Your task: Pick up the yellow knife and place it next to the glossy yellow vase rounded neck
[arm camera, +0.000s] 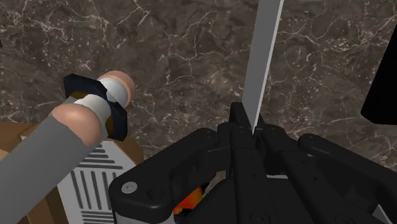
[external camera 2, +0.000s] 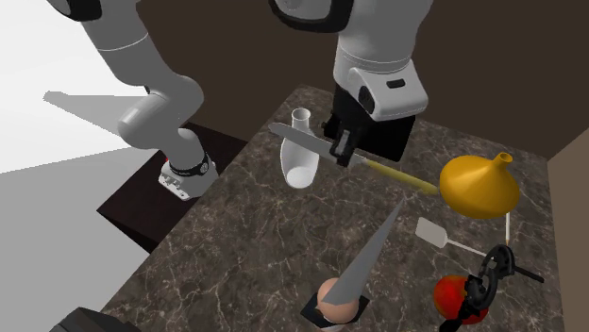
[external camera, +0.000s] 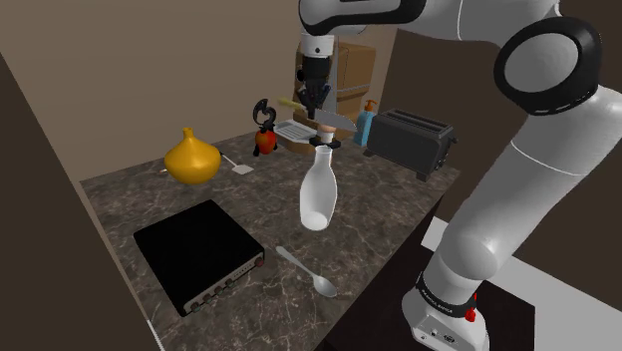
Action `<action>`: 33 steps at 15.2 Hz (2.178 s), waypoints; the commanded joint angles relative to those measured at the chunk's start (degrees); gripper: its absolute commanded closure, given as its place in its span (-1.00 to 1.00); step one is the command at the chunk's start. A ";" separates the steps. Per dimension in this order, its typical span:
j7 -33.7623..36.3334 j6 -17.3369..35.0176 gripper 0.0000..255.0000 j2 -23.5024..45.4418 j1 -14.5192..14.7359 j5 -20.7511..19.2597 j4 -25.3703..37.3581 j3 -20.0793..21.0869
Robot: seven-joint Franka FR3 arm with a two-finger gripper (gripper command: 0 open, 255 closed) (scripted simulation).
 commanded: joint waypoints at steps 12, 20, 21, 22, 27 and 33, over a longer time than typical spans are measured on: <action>3.79 -9.47 1.00 30.93 2.13 0.24 40.41 1.73; 3.78 -1.92 1.00 28.52 2.12 0.25 30.43 1.73; 3.78 -1.05 1.00 28.34 2.12 0.25 29.38 1.73; 3.78 -0.20 1.00 28.18 2.12 0.25 28.37 1.73; 3.78 3.91 1.00 27.69 2.11 0.25 23.78 1.73; 3.78 8.54 1.00 27.66 2.11 0.25 19.11 1.73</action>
